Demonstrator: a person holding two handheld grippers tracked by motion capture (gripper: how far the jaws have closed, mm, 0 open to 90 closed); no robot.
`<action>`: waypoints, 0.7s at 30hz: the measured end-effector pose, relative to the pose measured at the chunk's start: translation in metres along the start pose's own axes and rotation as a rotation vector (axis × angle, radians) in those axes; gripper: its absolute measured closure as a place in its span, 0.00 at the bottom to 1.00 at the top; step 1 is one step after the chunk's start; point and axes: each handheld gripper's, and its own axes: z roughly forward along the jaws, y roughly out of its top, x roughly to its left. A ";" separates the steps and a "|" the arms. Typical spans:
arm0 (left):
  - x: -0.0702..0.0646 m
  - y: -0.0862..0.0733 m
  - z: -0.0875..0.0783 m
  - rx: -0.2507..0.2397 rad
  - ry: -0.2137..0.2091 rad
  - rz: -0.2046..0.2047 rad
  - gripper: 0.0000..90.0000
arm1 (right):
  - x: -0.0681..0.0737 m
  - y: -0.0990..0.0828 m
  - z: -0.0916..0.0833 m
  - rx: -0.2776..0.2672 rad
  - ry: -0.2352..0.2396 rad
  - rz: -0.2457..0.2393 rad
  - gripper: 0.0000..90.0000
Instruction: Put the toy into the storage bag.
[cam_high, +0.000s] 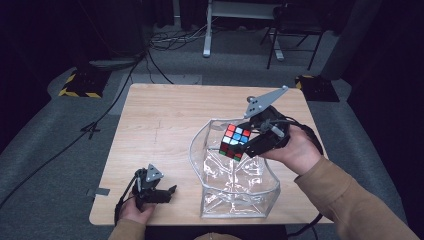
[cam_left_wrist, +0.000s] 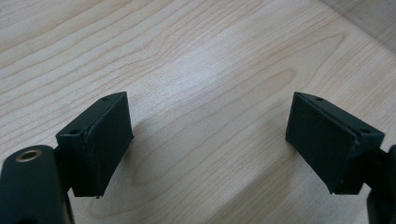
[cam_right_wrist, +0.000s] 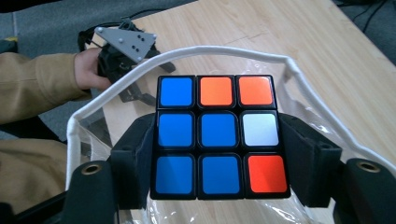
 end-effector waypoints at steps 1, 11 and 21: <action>0.000 0.000 0.000 0.000 0.000 -0.001 0.17 | 0.002 0.002 0.003 0.008 0.006 -0.007 0.38; 0.000 0.000 0.000 -0.003 0.002 -0.001 0.17 | 0.021 0.014 0.027 0.044 0.017 -0.046 0.38; 0.000 0.000 0.000 -0.002 -0.001 -0.003 0.17 | 0.028 0.013 0.052 0.153 0.037 -0.073 0.38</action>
